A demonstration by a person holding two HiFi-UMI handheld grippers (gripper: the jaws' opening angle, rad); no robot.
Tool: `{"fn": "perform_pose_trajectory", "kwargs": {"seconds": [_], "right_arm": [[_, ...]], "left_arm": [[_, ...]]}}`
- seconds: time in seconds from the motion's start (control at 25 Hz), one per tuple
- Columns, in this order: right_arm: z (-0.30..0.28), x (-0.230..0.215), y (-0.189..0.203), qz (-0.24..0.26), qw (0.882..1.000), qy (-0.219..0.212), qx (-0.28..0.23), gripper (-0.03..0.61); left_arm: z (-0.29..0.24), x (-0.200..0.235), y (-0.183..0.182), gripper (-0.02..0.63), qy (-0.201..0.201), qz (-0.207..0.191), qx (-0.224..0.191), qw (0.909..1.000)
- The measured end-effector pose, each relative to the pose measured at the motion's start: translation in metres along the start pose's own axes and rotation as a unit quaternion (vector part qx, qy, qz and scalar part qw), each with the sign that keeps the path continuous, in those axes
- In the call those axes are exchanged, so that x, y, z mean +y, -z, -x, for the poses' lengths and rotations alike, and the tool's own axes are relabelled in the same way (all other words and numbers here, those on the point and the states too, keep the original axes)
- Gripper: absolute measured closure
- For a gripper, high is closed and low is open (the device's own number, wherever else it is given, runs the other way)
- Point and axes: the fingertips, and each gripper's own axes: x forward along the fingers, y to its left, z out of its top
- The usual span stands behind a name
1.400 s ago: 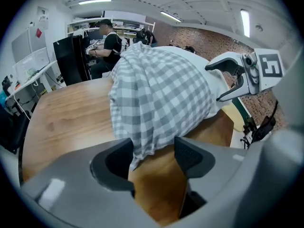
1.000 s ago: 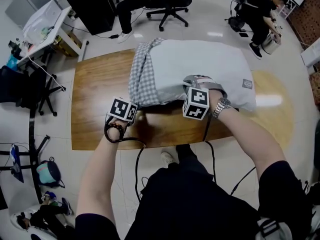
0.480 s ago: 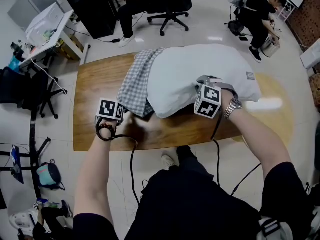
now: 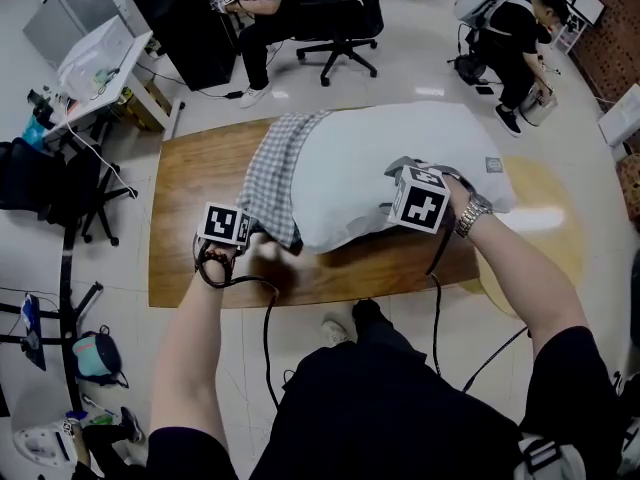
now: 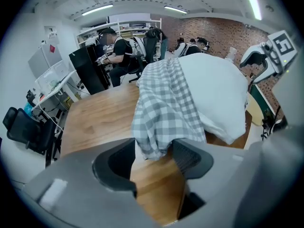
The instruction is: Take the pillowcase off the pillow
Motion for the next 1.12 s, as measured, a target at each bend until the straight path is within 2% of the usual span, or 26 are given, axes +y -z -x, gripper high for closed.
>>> {"fn": "perform_pose_trajectory", "kwargs": {"seconds": [0.2, 0.32, 0.6, 0.96, 1.12], "right_arm": [[0.020, 0.002, 0.006, -0.012, 1.000, 0.008, -0.026, 0.311], [0.024, -0.004, 0.011, -0.018, 0.999, 0.013, -0.040, 0.311], [0.031, -0.032, -0.006, -0.022, 0.998, 0.020, -0.063, 0.311], [0.020, -0.075, -0.016, -0.026, 0.997, 0.009, -0.076, 0.310], [0.007, -0.097, -0.014, -0.028, 0.996, -0.002, -0.083, 0.307]], "left_arm": [[0.014, -0.022, -0.007, 0.318, -0.021, -0.008, -0.018, 0.9996], [0.019, -0.032, -0.014, 0.311, -0.028, -0.009, -0.027, 0.9992], [0.038, -0.031, -0.048, 0.310, -0.037, -0.011, -0.045, 0.9982], [0.025, -0.040, -0.099, 0.310, -0.020, -0.027, -0.058, 0.9978], [0.007, -0.048, -0.124, 0.308, 0.007, -0.028, -0.072, 0.9970]]}}
